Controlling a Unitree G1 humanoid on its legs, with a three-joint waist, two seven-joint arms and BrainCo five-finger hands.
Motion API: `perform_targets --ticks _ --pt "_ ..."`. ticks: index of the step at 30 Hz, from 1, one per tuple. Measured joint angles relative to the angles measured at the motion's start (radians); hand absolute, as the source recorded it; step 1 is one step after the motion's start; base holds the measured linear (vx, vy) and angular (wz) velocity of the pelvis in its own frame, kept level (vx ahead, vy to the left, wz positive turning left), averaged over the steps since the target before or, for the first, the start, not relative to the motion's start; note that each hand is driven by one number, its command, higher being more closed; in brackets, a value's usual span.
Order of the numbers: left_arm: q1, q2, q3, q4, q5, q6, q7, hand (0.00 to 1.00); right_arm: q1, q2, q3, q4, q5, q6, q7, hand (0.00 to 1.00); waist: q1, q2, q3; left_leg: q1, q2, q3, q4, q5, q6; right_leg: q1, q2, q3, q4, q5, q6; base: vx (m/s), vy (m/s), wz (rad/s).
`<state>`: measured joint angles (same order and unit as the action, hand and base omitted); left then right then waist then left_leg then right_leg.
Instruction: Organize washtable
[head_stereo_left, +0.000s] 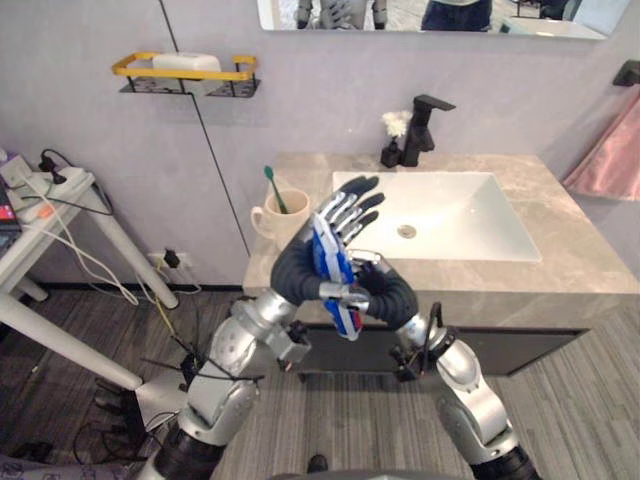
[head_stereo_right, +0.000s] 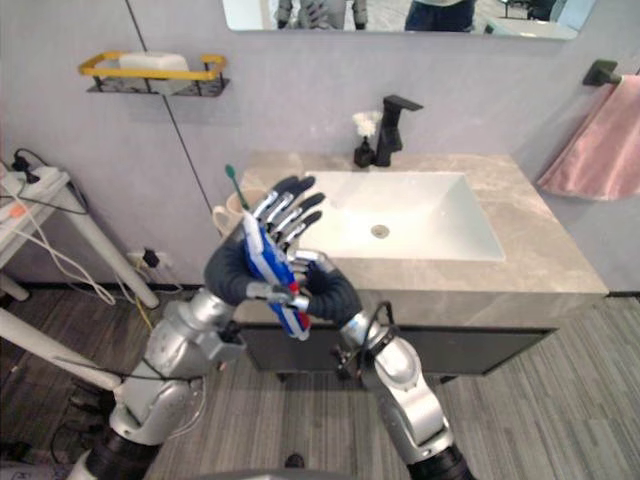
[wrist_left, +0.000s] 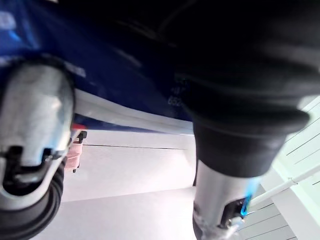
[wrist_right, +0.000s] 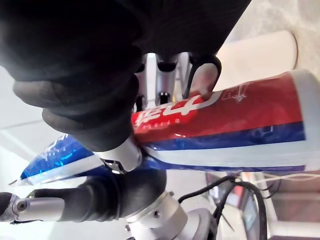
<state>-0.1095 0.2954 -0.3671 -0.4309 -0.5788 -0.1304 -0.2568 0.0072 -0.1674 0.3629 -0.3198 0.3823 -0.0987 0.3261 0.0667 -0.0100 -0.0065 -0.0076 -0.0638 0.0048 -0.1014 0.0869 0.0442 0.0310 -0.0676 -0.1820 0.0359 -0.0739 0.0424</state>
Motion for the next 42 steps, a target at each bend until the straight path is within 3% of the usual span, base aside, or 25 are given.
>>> perform_targets --ticks 27,28,34,42 --pt "-0.002 0.001 0.01 0.032 0.0 -0.034 0.001 1.0 -0.01 -0.003 0.008 -0.006 0.002 0.034 -0.006 1.0 0.002 -0.006 0.0 -0.011 0.012 0.037 0.004 -0.001 0.0 -0.021 0.011 0.046 -0.001 0.017 -0.004 0.0 -0.006 -0.04" --pt "-0.002 0.001 0.01 0.032 0.0 -0.035 0.0 1.0 -0.01 -0.003 0.008 -0.006 0.002 0.034 -0.006 0.0 0.002 -0.006 0.0 -0.011 0.013 0.037 0.004 -0.001 0.0 -0.02 0.012 0.046 -0.001 0.018 -0.005 0.0 0.0 0.0" --pt "-0.002 -0.007 0.019 0.033 0.001 -0.041 0.0 1.0 -0.016 -0.003 -0.001 -0.006 0.015 0.042 0.005 0.0 0.002 -0.006 0.0 -0.01 0.014 0.037 0.005 0.0 0.0 -0.019 0.013 0.046 -0.002 0.018 -0.005 0.0 0.0 0.0" --pt "-0.052 -0.017 0.067 0.041 0.001 -0.051 0.005 1.0 -0.062 -0.001 -0.037 -0.006 0.136 0.046 0.005 0.0 0.002 -0.006 0.0 -0.006 0.015 0.05 0.003 -0.001 0.0 -0.019 0.014 0.05 -0.003 0.021 -0.005 0.0 -0.002 -0.01"
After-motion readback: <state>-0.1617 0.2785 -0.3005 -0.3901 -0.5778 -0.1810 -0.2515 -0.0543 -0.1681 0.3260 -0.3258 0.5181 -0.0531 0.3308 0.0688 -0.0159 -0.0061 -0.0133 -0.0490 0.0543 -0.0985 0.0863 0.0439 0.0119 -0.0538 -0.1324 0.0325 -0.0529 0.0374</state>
